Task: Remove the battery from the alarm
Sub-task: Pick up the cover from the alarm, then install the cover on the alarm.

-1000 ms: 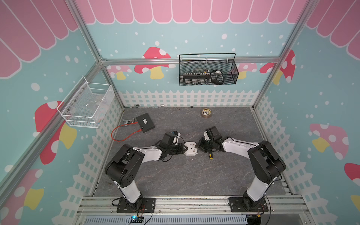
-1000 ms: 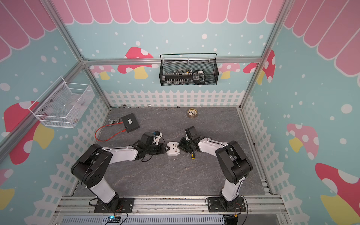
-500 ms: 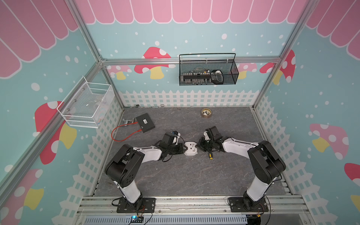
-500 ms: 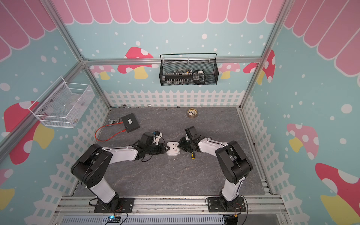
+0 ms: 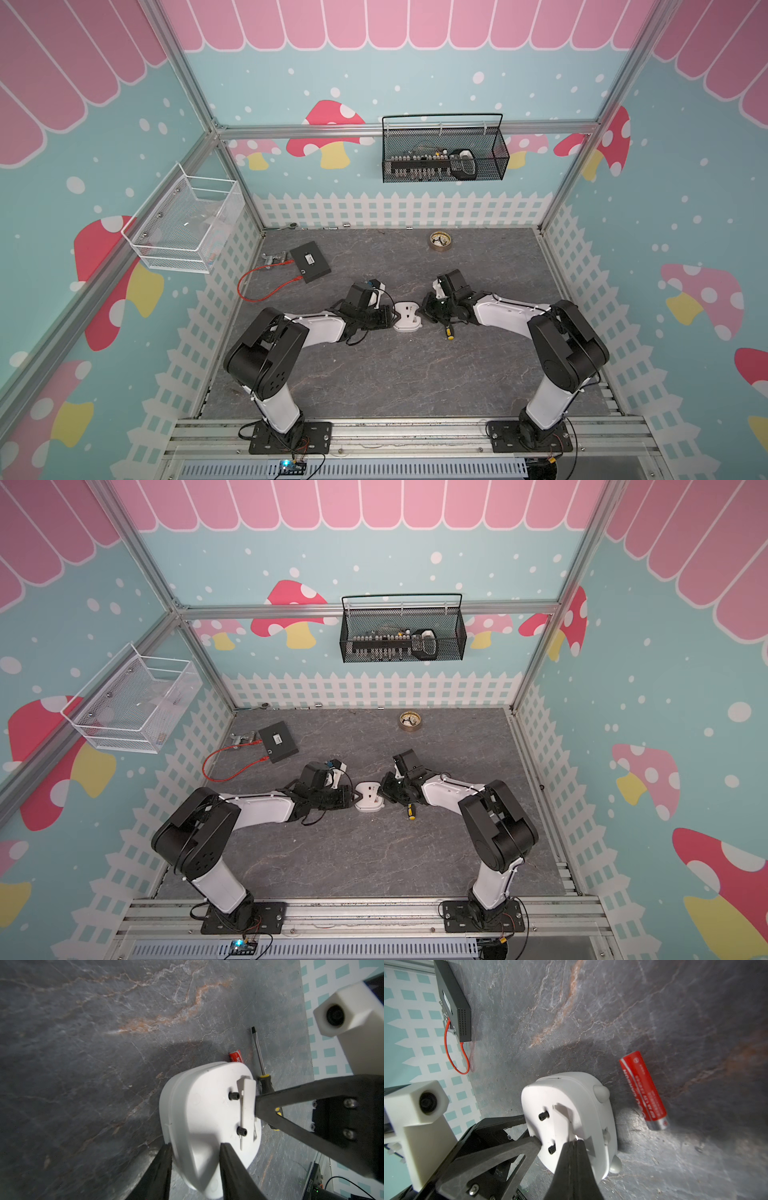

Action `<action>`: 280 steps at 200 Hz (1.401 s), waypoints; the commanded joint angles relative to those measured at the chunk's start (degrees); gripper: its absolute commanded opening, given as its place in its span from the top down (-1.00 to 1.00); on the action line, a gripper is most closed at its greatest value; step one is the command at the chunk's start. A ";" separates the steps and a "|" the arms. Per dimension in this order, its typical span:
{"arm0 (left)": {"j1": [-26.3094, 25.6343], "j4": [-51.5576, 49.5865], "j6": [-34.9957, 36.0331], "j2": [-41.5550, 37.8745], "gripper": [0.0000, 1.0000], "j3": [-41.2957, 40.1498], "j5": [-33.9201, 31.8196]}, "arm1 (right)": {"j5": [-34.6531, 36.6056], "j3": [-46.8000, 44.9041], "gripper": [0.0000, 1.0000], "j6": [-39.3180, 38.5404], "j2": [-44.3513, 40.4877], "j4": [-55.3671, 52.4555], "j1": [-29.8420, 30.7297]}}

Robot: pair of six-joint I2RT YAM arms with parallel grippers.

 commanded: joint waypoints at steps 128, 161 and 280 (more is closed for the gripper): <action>-0.36 -1.22 -0.24 0.91 0.19 -0.86 0.29 | -3.10 33.46 1.00 -37.86 12.29 -42.16 -8.25; -0.31 -1.36 -0.37 0.93 0.19 -0.88 0.29 | -2.74 30.41 1.00 -36.63 9.83 -42.11 -7.60; -0.29 1.99 -4.13 -0.96 0.19 -3.36 -0.90 | 0.26 13.52 1.00 -15.38 -0.39 -22.93 -2.57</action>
